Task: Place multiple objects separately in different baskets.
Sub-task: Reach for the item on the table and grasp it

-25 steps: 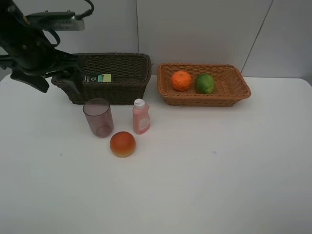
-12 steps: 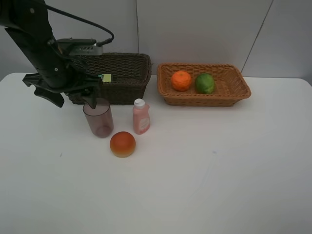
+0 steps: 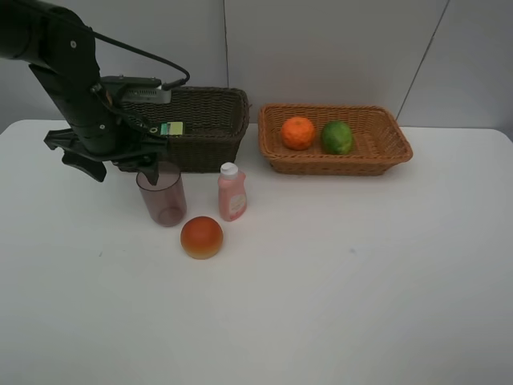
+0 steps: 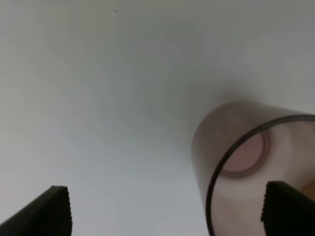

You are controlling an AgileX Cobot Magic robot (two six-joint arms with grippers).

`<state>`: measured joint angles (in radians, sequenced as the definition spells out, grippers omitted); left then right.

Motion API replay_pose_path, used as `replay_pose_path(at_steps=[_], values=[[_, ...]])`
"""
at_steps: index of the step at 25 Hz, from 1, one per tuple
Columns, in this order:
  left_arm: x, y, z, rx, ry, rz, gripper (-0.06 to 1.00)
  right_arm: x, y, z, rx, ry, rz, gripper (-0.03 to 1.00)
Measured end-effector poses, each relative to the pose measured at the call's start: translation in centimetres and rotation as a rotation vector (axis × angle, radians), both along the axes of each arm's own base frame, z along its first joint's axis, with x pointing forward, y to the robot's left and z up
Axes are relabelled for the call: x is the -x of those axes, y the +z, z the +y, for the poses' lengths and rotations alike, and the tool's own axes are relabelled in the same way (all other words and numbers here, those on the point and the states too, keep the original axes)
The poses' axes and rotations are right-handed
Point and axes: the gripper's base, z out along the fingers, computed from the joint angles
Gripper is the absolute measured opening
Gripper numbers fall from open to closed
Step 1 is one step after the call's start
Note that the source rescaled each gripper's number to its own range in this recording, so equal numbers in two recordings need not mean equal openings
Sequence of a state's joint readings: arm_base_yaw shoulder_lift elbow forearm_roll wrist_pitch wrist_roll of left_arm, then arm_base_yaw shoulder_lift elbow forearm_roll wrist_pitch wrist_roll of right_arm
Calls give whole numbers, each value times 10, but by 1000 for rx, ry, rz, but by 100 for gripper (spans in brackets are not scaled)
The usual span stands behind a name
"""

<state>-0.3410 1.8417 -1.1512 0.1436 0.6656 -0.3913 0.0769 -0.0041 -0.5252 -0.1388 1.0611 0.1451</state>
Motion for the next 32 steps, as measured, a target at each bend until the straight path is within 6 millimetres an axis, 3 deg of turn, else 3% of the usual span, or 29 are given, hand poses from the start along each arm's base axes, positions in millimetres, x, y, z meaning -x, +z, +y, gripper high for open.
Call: replay_pose_path(at_steps=[20, 23, 27, 29, 30, 32], values=[[-14, -39, -7, 23, -12, -18, 98, 0, 0, 0, 0, 0, 0, 100], [-14, -42, -7, 19, -11, -8, 77, 0, 0, 0, 0, 0, 0, 100], [-13, -43, -6, 16, -10, 0, 25, 0, 0, 0, 0, 0, 0, 100], [-13, -43, -6, 18, -7, 1, 5, 0, 0, 0, 0, 0, 0, 100], [-13, -43, -7, 20, -6, 0, 0, 0, 0, 0, 0, 0, 0, 100], [-13, -43, -7, 19, -7, 1, 0, 0, 0, 0, 0, 0, 0, 100]])
